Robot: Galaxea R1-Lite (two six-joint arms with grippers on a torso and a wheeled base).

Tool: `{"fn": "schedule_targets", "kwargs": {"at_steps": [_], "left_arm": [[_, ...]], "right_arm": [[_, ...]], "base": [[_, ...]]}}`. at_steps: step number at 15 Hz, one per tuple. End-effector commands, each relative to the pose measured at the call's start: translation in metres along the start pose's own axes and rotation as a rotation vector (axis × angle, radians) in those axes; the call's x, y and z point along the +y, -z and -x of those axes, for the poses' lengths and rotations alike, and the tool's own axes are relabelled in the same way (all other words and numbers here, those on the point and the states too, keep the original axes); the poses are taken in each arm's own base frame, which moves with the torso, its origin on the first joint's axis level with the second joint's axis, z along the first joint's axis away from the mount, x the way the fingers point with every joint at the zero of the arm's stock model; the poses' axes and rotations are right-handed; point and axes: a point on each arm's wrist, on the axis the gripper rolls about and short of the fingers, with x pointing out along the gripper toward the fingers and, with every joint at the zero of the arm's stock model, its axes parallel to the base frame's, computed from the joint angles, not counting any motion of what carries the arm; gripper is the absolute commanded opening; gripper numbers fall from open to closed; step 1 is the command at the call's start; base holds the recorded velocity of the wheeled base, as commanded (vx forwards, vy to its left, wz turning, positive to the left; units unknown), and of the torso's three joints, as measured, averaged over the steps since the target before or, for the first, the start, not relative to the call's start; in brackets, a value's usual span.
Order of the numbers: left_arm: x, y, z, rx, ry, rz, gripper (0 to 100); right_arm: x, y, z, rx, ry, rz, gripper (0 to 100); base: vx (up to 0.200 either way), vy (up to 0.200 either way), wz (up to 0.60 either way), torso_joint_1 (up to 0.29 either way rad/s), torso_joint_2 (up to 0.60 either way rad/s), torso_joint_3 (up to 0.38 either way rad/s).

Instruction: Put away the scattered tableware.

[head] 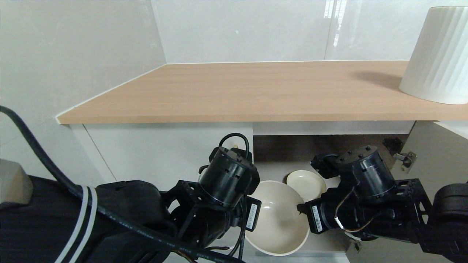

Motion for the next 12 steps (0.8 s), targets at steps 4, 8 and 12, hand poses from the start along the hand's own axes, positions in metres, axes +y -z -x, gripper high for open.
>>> {"fn": "schedule_targets", "kwargs": {"at_steps": [4, 8, 12], "left_arm": [[-0.003, 0.004, -0.004, 0.014, -0.001, -0.01, 0], [-0.001, 0.002, 0.001, 0.002, 0.002, -0.002, 100], [0.02, -0.011, 0.038, -0.091, -0.012, 0.049, 100]], "right_arm": [[0.005, 0.003, -0.001, 0.004, 0.007, 0.015, 0], [0.005, 0.004, -0.001, 0.005, 0.017, 0.017, 0], [-0.003, 0.009, -0.013, 0.042, 0.057, 0.005, 0]], "base": [[0.0, 0.0, 0.0, 0.0, 0.0, 0.0], [0.0, 0.0, 0.0, 0.0, 0.0, 0.0], [0.0, 0.0, 0.0, 0.0, 0.0, 0.0]]}}
